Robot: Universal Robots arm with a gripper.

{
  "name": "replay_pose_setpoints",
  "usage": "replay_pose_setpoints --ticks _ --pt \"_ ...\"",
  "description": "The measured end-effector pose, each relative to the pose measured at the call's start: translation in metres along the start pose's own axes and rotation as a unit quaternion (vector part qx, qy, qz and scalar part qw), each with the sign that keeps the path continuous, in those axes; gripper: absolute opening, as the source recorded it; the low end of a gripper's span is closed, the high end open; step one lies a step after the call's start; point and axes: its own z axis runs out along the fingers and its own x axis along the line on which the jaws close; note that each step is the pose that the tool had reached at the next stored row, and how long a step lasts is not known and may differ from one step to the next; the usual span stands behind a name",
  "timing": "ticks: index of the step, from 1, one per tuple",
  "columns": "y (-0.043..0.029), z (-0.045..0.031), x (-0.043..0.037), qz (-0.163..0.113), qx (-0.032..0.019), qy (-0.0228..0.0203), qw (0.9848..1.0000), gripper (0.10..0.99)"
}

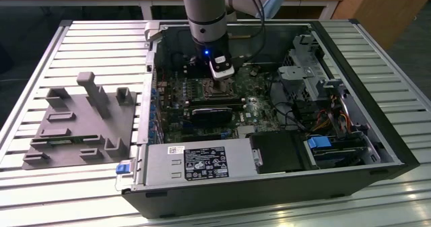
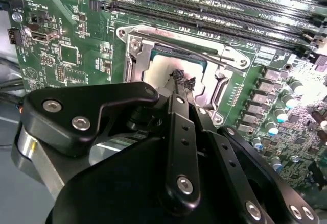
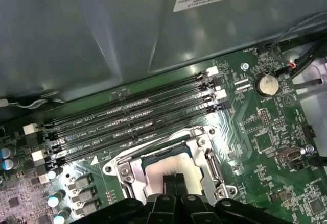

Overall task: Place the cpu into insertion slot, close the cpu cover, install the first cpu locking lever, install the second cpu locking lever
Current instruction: 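Install the first cpu locking lever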

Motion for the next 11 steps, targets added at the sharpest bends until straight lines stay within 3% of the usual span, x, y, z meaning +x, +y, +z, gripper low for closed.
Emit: replay_pose_setpoints --ticks 6,11 --pt "0.0013 0.0005 -0.0039 -0.001 -0.0001 0.0001 1.0000 0.102" --pt "0.0023 -0.0074 -0.0051 -0.001 0.0000 0.0001 1.0000 0.102"
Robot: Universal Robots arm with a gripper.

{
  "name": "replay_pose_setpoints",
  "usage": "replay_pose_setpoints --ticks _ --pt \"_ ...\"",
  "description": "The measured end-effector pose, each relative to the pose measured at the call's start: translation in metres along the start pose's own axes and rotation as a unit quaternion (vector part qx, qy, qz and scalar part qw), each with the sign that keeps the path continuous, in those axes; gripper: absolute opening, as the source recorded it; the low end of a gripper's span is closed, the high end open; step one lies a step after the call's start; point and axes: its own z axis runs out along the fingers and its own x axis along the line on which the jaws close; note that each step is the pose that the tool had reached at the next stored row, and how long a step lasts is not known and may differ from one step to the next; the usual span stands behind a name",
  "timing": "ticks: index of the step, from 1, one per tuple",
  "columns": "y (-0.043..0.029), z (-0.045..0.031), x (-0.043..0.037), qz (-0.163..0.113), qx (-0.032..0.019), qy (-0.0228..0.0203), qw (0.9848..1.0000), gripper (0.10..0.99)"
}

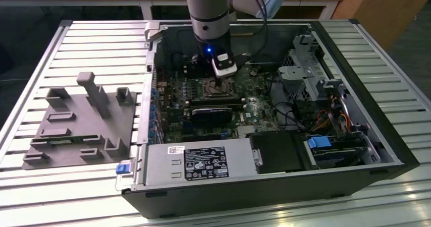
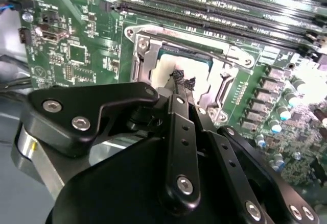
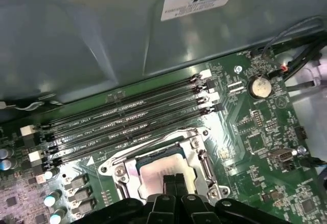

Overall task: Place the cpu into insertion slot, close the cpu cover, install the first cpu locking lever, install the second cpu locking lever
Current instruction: 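Install the first cpu locking lever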

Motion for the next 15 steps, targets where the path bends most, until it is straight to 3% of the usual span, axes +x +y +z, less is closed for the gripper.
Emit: replay_pose_setpoints --ticks 10,15 --pt "0.0023 -0.0202 -0.0029 0.000 -0.0001 0.0000 1.0000 0.102" --pt "0.0026 -0.0221 -0.0032 0.000 -0.0002 0.0000 1.0000 0.102"
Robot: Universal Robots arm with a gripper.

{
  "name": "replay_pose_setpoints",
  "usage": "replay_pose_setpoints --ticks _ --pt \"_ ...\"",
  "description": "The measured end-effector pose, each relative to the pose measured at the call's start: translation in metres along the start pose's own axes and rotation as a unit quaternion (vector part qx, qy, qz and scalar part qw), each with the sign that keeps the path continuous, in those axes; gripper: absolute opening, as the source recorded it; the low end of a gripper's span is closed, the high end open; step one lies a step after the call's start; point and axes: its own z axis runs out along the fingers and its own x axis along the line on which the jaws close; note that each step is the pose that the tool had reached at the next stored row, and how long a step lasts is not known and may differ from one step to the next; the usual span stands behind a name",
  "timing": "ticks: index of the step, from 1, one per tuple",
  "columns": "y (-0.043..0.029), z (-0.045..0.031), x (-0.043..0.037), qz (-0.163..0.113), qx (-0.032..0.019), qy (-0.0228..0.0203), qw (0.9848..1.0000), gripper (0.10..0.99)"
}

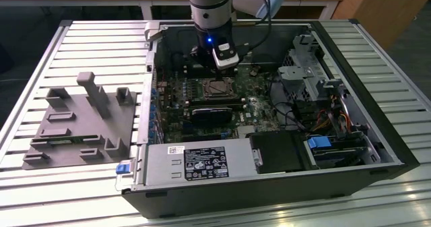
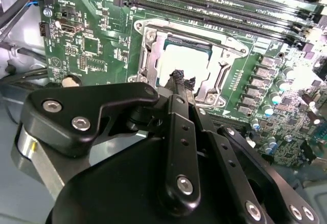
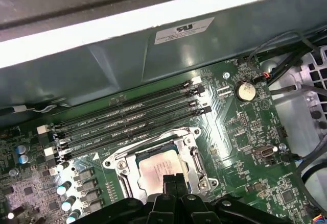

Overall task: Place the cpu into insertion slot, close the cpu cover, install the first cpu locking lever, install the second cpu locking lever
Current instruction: 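Install the first cpu locking lever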

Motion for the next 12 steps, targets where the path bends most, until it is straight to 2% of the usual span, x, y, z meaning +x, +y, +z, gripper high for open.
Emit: replay_pose_setpoints --ticks 2,3,4,7,8,9,12 --pt "0.0000 -0.0001 0.0000 0.000 0.0001 0.0002 1.0000 0.102" --pt "0.0001 -0.0001 -0.0002 0.000 0.0008 0.0020 1.0000 0.102" --pt "0.0002 0.0000 -0.0008 0.000 0.0024 0.0059 1.0000 0.102" --pt "0.0017 0.0008 -0.0048 0.001 0.0086 0.0236 0.9997 0.102" --pt "0.0023 0.0011 -0.0065 0.002 0.0101 0.0275 0.9996 0.102" --pt "0.0029 0.0014 -0.0081 0.002 0.0109 0.0297 0.9995 0.102" --pt "0.0033 0.0017 -0.0101 0.002 0.0112 0.0303 0.9995 0.102"
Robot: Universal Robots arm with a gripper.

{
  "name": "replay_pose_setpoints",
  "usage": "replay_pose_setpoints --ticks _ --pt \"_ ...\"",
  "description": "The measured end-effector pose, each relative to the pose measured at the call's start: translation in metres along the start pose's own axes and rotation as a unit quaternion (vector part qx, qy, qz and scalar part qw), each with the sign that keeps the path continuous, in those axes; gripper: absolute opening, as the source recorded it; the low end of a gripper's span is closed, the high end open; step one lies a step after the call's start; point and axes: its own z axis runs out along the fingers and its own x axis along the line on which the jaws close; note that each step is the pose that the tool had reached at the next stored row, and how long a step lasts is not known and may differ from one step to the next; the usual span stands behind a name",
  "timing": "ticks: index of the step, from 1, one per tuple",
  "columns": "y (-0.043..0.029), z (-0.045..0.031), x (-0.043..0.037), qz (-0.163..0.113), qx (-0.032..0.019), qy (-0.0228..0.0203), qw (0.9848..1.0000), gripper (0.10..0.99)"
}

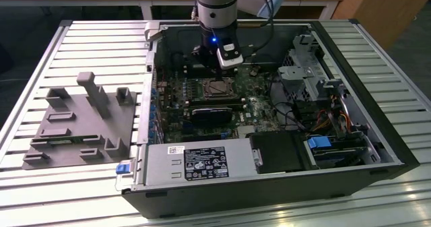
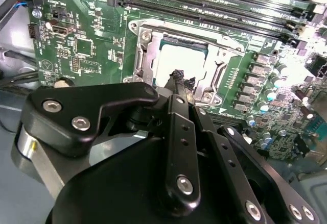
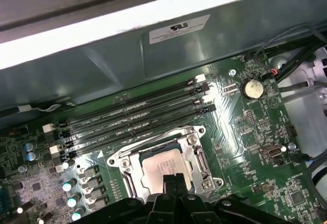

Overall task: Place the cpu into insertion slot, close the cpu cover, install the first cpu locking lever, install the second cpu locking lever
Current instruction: 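Install the first cpu locking lever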

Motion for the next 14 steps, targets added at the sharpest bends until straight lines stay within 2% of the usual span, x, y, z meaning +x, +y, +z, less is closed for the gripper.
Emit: replay_pose_setpoints --ticks 3,9,14 --pt "-0.0001 0.0000 -0.0002 0.000 0.0003 -0.0001 1.0000 0.102" --pt "-0.0002 0.0004 -0.0001 -0.017 0.0072 -0.0015 0.9998 0.102" --pt "0.0000 -0.0013 -0.0003 -0.019 0.0070 -0.0014 0.9998 0.102"
